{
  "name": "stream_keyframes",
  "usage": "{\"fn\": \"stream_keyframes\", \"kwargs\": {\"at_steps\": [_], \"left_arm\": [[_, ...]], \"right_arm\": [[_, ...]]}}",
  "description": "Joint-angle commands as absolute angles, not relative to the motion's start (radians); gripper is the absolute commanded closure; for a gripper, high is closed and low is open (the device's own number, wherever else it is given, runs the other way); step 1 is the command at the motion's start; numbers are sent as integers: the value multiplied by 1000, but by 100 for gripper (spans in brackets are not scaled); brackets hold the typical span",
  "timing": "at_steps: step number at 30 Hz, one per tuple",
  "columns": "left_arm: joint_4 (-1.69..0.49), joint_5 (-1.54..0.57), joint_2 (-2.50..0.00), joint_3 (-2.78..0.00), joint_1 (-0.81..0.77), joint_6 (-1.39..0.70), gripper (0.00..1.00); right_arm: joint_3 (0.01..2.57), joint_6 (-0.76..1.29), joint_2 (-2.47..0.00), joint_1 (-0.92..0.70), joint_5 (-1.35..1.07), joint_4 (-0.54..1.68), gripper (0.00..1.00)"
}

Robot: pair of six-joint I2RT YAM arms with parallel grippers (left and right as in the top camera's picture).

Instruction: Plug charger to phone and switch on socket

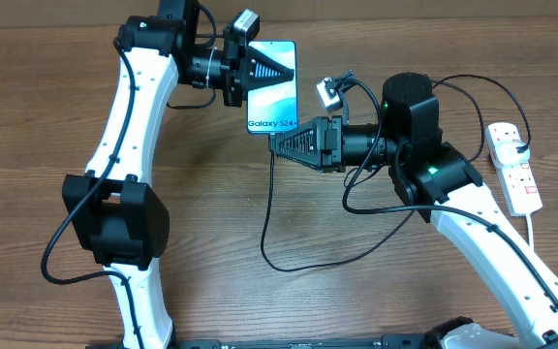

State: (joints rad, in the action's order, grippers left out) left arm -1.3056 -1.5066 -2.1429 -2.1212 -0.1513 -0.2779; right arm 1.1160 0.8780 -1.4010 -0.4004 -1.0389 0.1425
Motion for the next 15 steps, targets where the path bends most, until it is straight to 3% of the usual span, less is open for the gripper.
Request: {"fn": "stream_keyframes", "kwargs": {"at_steps": [1,7,10,13,15], "left_arm": [[-1309,-1546,-2103,-2138,-162,-258,96],[-1307,-1546,-2103,-2138,-175,-258,96],[-1304,-1546,-2103,-2138,-175,-258,96],[-1304,-1546,-2103,-2138,-175,-258,96],[-1304,-1546,-2103,-2138,-175,-258,96]], "right_arm": [[1119,890,-1403,-405,-1033,137,68],[1119,890,-1403,-405,-1034,137,71],[1119,890,-1403,-405,-1034,141,77],[1119,890,-1403,-405,-1034,144,94],[1119,890,-1403,-405,-1034,144,96]]}}
